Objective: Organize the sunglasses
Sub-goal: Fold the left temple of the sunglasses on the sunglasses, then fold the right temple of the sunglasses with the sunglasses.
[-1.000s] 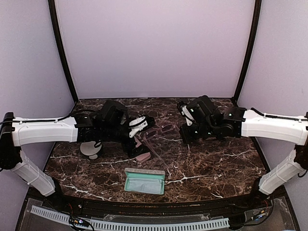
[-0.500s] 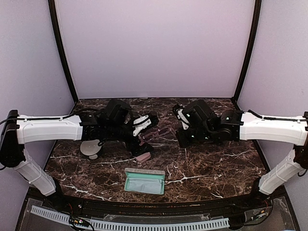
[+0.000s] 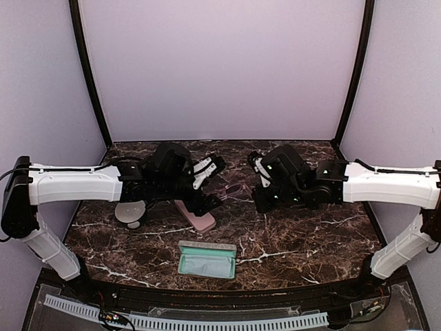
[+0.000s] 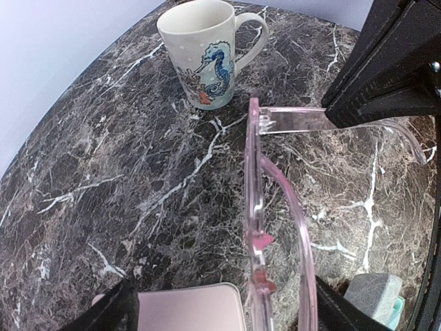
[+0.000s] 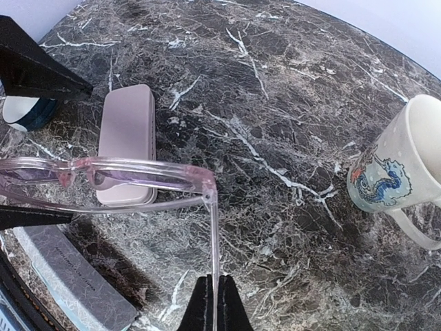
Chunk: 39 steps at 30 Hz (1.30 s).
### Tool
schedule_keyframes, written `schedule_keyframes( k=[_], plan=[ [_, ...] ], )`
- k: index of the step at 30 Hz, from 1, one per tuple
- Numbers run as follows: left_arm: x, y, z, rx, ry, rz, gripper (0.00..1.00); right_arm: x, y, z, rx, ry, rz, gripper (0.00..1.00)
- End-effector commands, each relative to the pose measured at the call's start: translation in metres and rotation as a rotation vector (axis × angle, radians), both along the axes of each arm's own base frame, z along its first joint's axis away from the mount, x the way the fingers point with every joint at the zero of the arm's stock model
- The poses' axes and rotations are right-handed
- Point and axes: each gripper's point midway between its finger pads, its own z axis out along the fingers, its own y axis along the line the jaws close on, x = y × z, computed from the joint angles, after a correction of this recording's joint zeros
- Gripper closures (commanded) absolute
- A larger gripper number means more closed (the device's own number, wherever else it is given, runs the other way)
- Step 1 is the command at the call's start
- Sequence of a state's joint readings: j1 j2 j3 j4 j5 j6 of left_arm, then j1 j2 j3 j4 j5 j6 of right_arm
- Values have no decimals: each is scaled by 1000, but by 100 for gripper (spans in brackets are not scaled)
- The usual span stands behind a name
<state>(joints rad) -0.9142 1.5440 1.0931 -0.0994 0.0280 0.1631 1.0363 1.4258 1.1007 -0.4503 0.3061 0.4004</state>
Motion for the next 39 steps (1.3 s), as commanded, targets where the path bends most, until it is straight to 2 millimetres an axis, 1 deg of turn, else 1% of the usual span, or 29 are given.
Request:
schedule_keyframes(
  k=[1, 3, 5, 10, 16, 21, 28, 31, 36, 39],
  plan=[
    [-11, -6, 8, -63, 23, -58, 13, -4, 7, 8, 34, -4, 20, 100],
    [-14, -4, 9, -69, 22, -65, 11, -5, 8, 8, 35, 0, 31, 100],
    [-16, -4, 11, -81, 21, -78, 11, -7, 8, 6, 33, 3, 35, 100],
    [-16, -9, 7, -81, 50, -100, 24, -8, 10, 7, 42, 5, 49, 100],
    [-17, -14, 6, -82, 80, -114, 40, -9, 11, 0, 34, 15, 55, 100],
    [-14, -13, 4, -82, 92, -95, 46, -8, 12, -2, 31, 17, 55, 100],
    [-14, -15, 5, -93, 108, -90, 59, -8, 12, -5, 27, 19, 52, 100],
    [-15, -16, 7, -106, 117, -89, 63, -8, 13, -7, 24, 23, 52, 100],
    [-17, -16, 4, -114, 133, -87, 68, -8, 15, -9, 26, 34, 51, 100],
    [-17, -16, 2, -114, 142, -82, 74, -8, 15, -12, 21, 40, 47, 100]
  ],
)
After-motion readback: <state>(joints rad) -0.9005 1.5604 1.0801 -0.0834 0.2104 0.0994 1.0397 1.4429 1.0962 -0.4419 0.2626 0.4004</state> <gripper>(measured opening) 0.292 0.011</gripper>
